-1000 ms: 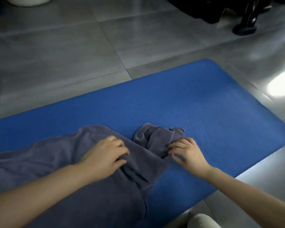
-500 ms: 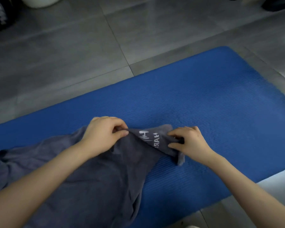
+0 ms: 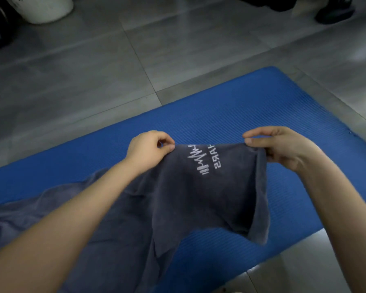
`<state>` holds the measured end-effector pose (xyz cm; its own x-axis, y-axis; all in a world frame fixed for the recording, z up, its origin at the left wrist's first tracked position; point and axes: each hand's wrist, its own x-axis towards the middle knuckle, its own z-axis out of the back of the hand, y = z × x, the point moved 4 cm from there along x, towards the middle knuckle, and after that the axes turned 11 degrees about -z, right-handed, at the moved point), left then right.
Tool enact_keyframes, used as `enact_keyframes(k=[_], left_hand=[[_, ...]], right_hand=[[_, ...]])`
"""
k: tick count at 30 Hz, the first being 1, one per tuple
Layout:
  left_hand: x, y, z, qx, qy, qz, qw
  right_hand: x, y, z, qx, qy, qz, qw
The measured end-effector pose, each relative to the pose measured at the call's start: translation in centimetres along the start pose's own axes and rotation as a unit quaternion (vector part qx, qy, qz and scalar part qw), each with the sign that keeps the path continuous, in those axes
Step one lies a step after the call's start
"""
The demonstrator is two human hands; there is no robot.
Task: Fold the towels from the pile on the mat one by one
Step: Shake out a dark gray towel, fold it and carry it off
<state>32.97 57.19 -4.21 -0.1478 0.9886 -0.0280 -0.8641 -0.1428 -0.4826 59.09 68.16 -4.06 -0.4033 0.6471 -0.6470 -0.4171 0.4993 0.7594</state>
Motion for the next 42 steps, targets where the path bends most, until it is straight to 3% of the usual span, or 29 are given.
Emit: enact_keyframes(k=[2, 5, 7, 9, 10, 13, 15, 18, 22, 23, 24, 27, 28, 29, 31, 32, 33, 35, 38, 40, 42], left_hand=[[1.5, 0.0, -2.4, 0.035, -0.013, 0.000, 0.999], [0.9, 0.4, -5.7, 0.073, 0.011, -0.019, 0.997], [-1.1, 0.4, -7.7, 0.092, 0.048, -0.061, 0.993], [-3.9, 0.2, -9.1, 0.109, 0.090, -0.113, 0.983], [-5.4, 0.3, -9.9, 0.131, 0.116, -0.140, 0.975], [-9.1, 1.0, -11.8, 0.197, 0.182, -0.161, 0.950], [-10.5, 1.7, -12.5, 0.213, 0.182, -0.140, 0.950], [-11.7, 1.9, -13.0, 0.128, 0.191, -0.088, 0.969], [-13.0, 1.7, -13.1, 0.093, 0.180, -0.111, 0.973], [-13.2, 1.6, -13.1, 0.103, 0.167, -0.133, 0.972], [-13.2, 1.4, -13.0, 0.109, 0.154, -0.148, 0.971], [-12.6, 1.2, -12.5, 0.119, 0.107, -0.163, 0.974], [-12.0, 1.2, -12.0, 0.117, 0.083, -0.156, 0.977], [-11.4, 1.5, -11.5, 0.114, 0.052, -0.144, 0.982], [-9.8, 2.4, -10.3, 0.116, 0.004, -0.105, 0.988], [-9.0, 3.2, -9.8, 0.127, -0.017, -0.083, 0.988], [-8.1, 4.3, -9.4, 0.147, -0.036, -0.059, 0.987], [-6.3, 6.3, -8.9, 0.177, -0.016, -0.010, 0.984], [-4.4, 7.8, -9.2, 0.173, 0.078, 0.036, 0.981], [-4.2, 7.5, -9.2, 0.184, 0.086, -0.001, 0.979], [-5.2, 6.7, -8.5, 0.186, 0.036, -0.066, 0.980]], right_hand=[[3.2, -1.5, 1.5, 0.023, -0.137, -0.011, 0.990], [4.8, -4.4, 3.4, -0.156, -0.312, 0.024, 0.937], [3.5, -6.1, 2.9, -0.256, -0.280, 0.072, 0.922], [2.2, -8.2, 1.1, -0.367, -0.177, 0.146, 0.901], [1.7, -9.5, 0.1, -0.437, -0.122, 0.171, 0.874], [1.5, -14.3, -1.8, -0.646, -0.031, 0.178, 0.741], [1.8, -15.6, -1.5, -0.673, -0.038, 0.198, 0.711], [1.4, -15.1, -0.5, -0.622, -0.094, 0.283, 0.724], [0.3, -13.1, 2.7, -0.459, -0.151, 0.248, 0.839], [0.0, -12.3, 3.7, -0.456, -0.164, 0.217, 0.847], [-0.3, -11.8, 4.5, -0.495, -0.175, 0.174, 0.833], [-1.1, -11.3, 5.5, -0.696, -0.130, 0.011, 0.706], [-1.3, -11.3, 5.5, -0.726, -0.092, -0.035, 0.680], [-1.6, -11.3, 5.6, -0.724, -0.061, -0.069, 0.684], [-1.6, -10.3, 5.1, -0.635, -0.053, -0.064, 0.768], [-1.1, -9.3, 4.5, -0.584, -0.092, -0.026, 0.806], [-0.2, -8.4, 3.8, -0.552, -0.155, 0.022, 0.819], [2.6, -6.9, 1.9, -0.539, -0.236, 0.108, 0.801], [7.7, -7.3, -0.8, -0.612, -0.206, 0.091, 0.758], [9.1, -7.8, -1.4, -0.647, -0.215, 0.122, 0.721], [7.7, -8.1, -1.2, -0.608, -0.264, 0.219, 0.716]])
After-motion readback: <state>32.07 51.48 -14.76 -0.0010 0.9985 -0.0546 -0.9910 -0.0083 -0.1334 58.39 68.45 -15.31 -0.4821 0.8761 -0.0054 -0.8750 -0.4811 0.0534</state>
